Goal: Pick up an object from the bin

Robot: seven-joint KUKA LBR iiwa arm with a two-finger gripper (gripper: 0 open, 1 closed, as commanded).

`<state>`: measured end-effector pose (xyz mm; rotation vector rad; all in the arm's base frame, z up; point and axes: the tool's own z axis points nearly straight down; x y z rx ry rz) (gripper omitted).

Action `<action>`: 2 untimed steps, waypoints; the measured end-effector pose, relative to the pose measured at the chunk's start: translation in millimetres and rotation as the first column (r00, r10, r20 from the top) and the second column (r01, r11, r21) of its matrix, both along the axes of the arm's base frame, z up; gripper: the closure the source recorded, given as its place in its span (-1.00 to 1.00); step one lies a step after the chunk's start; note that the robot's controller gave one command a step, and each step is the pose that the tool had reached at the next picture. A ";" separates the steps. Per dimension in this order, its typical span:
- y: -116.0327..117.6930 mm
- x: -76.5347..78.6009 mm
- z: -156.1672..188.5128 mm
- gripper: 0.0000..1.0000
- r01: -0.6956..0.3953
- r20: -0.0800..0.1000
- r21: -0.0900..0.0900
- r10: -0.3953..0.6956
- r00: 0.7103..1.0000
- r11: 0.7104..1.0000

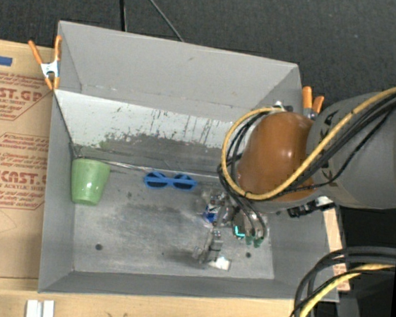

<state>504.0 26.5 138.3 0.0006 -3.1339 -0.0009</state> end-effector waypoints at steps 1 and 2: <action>-74.6 20.1 -47.0 -1.00 -0.069 0.007 -0.003 0.069 0.998 0.998; -126.5 -19.8 -54.6 -1.00 -0.313 0.017 -0.004 0.313 0.950 0.950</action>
Offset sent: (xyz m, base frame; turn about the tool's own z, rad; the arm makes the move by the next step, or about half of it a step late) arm 0.0202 -0.0706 -0.0445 -0.0742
